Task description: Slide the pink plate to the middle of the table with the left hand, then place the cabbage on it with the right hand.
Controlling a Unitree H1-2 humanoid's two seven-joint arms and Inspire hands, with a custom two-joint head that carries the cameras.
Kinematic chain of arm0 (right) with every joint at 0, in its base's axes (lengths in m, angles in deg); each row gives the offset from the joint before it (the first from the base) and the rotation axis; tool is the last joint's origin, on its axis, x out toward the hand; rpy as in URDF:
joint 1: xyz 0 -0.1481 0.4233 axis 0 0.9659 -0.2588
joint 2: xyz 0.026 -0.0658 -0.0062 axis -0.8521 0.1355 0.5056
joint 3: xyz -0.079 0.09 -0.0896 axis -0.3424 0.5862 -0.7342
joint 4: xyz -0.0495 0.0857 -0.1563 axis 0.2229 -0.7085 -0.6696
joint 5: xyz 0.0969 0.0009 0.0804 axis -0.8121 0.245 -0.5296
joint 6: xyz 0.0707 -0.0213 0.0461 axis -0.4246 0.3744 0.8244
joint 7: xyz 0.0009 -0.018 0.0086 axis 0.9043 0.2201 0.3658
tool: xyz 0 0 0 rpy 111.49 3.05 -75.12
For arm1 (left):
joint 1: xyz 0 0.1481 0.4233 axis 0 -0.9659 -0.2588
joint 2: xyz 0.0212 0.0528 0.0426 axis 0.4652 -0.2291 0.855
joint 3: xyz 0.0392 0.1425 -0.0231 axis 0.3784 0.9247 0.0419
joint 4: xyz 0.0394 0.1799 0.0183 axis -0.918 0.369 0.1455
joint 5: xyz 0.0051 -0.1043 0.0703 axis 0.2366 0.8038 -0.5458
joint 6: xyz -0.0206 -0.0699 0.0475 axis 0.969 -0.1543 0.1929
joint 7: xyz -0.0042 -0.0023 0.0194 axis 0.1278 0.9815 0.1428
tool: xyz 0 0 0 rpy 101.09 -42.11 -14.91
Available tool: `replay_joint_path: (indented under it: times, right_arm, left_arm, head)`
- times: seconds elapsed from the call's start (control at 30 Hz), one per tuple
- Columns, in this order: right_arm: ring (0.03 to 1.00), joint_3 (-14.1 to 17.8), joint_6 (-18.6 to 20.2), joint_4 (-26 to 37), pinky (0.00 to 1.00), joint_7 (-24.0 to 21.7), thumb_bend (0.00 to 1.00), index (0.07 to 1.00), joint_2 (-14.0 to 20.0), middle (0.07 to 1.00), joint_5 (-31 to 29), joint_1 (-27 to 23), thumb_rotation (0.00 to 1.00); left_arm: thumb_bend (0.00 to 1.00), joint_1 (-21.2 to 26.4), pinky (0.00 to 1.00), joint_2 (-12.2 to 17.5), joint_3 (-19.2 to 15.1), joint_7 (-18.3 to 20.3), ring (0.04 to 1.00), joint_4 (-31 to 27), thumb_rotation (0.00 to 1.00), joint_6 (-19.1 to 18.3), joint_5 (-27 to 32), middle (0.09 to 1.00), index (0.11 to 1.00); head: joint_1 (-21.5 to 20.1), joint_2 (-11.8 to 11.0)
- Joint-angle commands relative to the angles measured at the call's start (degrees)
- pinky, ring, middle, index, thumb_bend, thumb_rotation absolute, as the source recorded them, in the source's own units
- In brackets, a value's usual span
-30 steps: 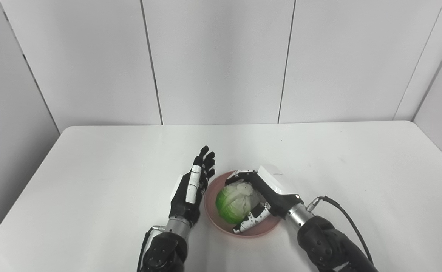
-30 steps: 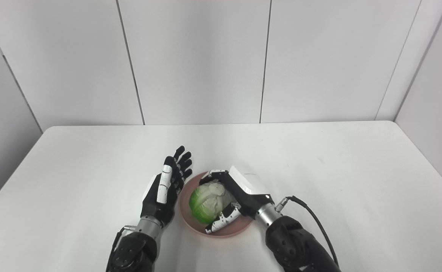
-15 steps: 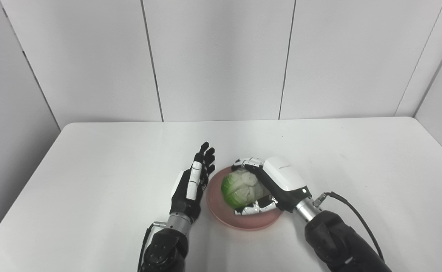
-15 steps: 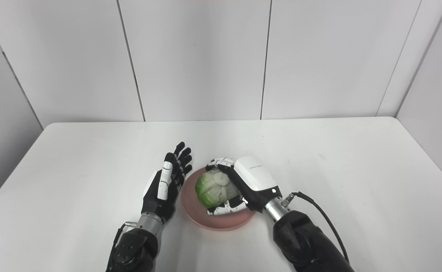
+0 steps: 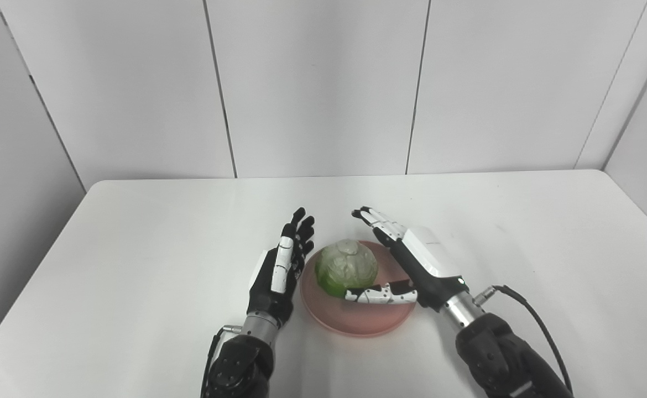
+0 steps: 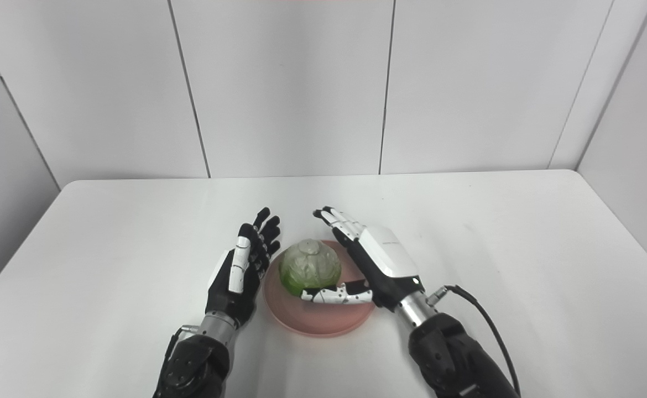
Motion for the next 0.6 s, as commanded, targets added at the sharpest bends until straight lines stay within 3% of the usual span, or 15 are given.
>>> replay_joint_path:
  times: [0.0, 0.13, 0.23, 0.3, 0.4, 0.57]
  right_arm:
    - [0.950, 2.3, -1.6, 2.4, 0.84, 1.7, 0.76, 0.983, -2.0, 0.991, -3.8, 0.5, 0.78]
    - [0.980, 6.3, 0.7, 2.7, 0.88, 1.6, 0.74, 0.999, -6.0, 1.000, -11.1, 3.3, 0.81]
    - [0.998, 9.2, 1.6, 2.0, 0.98, 1.7, 0.67, 1.000, -8.6, 1.000, -15.8, 4.4, 0.92]
    - [1.000, 11.1, 2.4, 1.8, 1.00, 0.9, 0.68, 1.000, -10.2, 1.000, -19.9, 4.7, 0.93]
    - [1.000, 13.4, 0.1, 0.4, 1.00, -0.1, 0.67, 1.000, -11.7, 1.000, -25.7, 4.4, 0.94]
    - [1.000, 14.9, -1.1, -0.9, 1.00, -0.3, 0.64, 1.000, -12.8, 1.000, -29.1, 3.8, 0.92]
  left_arm:
    - [0.78, -0.8, 1.00, 1.3, 0.1, 0.3, 1.000, -1.4, 1.00, -0.6, -0.8, 0.982, 0.983]
    - [0.78, -1.0, 1.00, 2.2, -0.1, 0.3, 1.000, -2.2, 1.00, -1.0, -0.9, 0.986, 0.985]
    - [0.79, -1.1, 1.00, 2.7, -0.3, 0.3, 1.000, -2.1, 1.00, -0.6, -0.9, 0.993, 0.994]
    - [0.78, -1.2, 1.00, 2.9, -0.4, 0.1, 1.000, -2.1, 1.00, -0.3, -0.9, 0.998, 0.999]
    - [0.79, -1.4, 1.00, 3.1, -0.5, -0.6, 1.000, -2.0, 1.00, 0.1, -1.7, 1.000, 1.000]
    - [0.77, -1.8, 1.00, 3.6, -1.1, -1.1, 1.000, -2.3, 1.00, 1.1, -1.6, 1.000, 1.000]
  head:
    - [0.0, 0.0]
    - [0.1, 0.0]
    - [-0.1, 0.1]
    - [-0.3, 0.1]
    - [-0.6, 0.2]
    - [-0.6, 0.0]
